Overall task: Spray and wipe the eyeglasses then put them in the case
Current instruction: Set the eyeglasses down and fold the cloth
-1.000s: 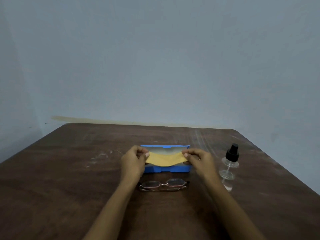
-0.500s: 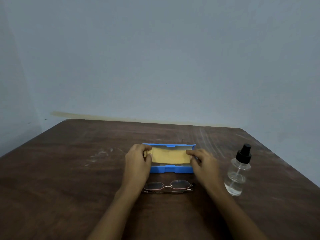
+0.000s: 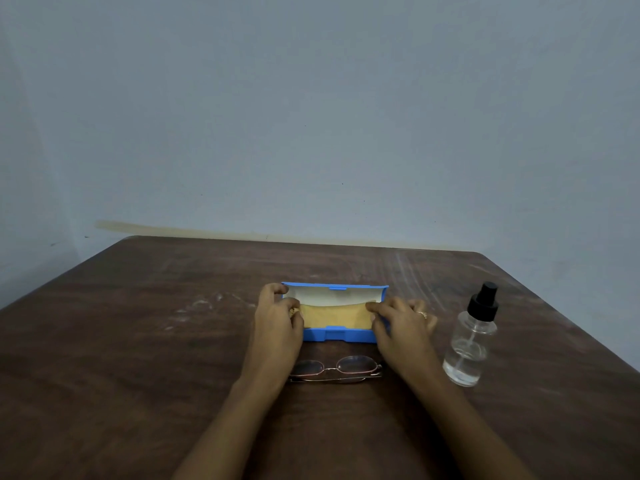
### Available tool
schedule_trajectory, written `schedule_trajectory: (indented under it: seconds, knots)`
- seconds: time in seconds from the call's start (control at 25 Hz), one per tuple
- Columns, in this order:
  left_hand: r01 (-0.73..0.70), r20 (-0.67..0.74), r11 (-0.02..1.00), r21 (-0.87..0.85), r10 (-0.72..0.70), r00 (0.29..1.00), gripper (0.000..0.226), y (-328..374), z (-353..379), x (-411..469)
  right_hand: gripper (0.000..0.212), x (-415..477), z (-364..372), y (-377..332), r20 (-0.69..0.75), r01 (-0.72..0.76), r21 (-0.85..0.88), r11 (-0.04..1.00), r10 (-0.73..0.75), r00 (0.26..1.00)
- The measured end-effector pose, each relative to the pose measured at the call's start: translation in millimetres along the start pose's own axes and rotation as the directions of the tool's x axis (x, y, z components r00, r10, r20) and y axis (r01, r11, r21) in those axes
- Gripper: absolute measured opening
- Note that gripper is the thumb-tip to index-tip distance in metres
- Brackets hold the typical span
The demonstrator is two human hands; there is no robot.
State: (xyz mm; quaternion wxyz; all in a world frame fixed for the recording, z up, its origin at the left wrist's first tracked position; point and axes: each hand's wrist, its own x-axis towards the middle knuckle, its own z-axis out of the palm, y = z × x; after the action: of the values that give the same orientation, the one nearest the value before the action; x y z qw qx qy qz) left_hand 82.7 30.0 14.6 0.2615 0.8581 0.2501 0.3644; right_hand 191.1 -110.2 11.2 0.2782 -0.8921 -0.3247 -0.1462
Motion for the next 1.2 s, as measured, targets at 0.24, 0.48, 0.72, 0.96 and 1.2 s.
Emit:
schedule_trajectory:
  seconds: [0.24, 0.48, 0.72, 0.96, 1.2]
  knots:
    - [-0.024, -0.013, 1.000, 0.004, 0.024, 1.000, 0.029, 3, -3, -2, 0.032, -1, -1, 1, -0.026, 0.023, -0.068, 0.997, -0.024, 0.999]
    - [-0.026, 0.005, 1.000, 0.017, 0.026, 1.000, 0.020, 3, -4, -2, 0.032, -2, -3, -3, 0.002, 0.056, -0.156, 0.986, -0.057, 0.998]
    - [-0.063, 0.036, 0.987, 0.145, 0.058, 0.998, 0.025, -3, 4, 0, 0.032, -3, -4, -3, 0.053, 0.085, -0.222, 0.971, -0.075, 0.996]
    - [-0.086, 0.047, 0.963, 0.254, 0.076, 0.996, 0.025, -4, 2, -1, 0.033, -4, -5, -3, 0.117, 0.110, -0.218, 0.970, -0.086, 0.989]
    - [-0.097, 0.054, 0.917, 0.386, 0.083, 0.995, 0.034, 4, -8, -5, 0.050, -5, -6, -3, 0.068, 0.134, -0.131, 0.982, -0.126, 0.990]
